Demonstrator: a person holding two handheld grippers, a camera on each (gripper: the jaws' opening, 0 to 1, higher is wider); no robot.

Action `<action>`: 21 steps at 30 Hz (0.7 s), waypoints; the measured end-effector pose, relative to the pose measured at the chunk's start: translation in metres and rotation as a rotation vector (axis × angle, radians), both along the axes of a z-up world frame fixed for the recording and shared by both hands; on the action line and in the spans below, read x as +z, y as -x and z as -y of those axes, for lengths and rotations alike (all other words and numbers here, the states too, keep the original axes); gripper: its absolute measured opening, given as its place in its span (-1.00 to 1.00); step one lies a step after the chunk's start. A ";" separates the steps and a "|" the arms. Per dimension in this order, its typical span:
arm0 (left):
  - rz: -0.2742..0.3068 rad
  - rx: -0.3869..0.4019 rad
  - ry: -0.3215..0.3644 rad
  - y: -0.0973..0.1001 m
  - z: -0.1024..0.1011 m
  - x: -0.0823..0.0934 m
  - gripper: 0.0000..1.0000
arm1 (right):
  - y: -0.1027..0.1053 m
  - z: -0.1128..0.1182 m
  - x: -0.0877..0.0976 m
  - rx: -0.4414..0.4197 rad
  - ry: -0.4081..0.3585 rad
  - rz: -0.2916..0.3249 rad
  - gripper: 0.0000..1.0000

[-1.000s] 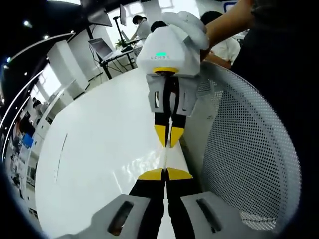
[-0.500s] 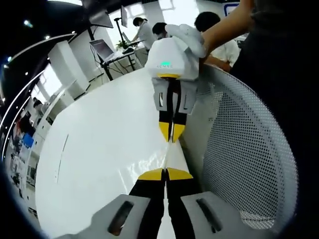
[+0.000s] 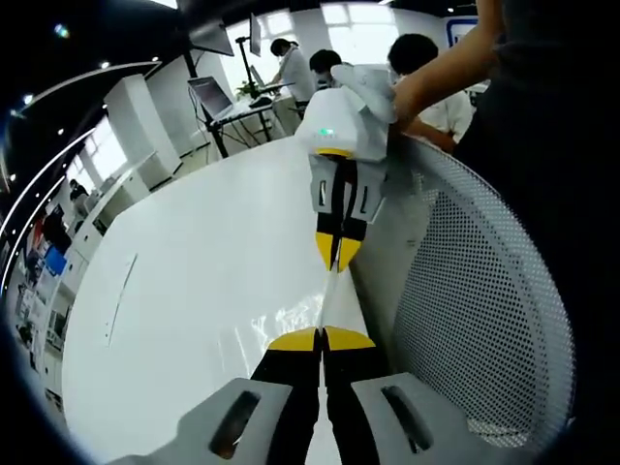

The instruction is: Open the resealable bag by pulling the two sides of the seal apart until the entire bag opening is separated and visibly accessible.

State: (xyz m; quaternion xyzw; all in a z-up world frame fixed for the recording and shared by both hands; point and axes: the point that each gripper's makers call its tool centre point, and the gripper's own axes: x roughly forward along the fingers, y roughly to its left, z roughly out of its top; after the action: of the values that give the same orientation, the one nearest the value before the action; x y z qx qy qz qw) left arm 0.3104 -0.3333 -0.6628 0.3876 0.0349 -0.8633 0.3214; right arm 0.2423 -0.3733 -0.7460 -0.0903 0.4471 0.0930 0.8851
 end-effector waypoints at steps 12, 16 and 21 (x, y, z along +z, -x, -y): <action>-0.006 0.012 -0.003 -0.004 -0.002 0.000 -1.00 | 0.002 0.003 -0.002 -0.013 0.005 -0.012 -1.00; 0.003 0.011 -0.002 -0.004 -0.001 -0.001 -1.00 | 0.001 0.001 -0.004 0.007 0.033 -0.017 -1.00; 0.008 0.012 -0.002 -0.002 -0.001 -0.004 -1.00 | 0.003 0.002 -0.005 0.018 0.049 -0.031 -0.99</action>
State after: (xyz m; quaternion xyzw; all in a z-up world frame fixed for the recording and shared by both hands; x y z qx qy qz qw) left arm 0.3128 -0.3323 -0.6669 0.3910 0.0368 -0.8598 0.3263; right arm 0.2395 -0.3748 -0.7508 -0.1146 0.4620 0.0913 0.8747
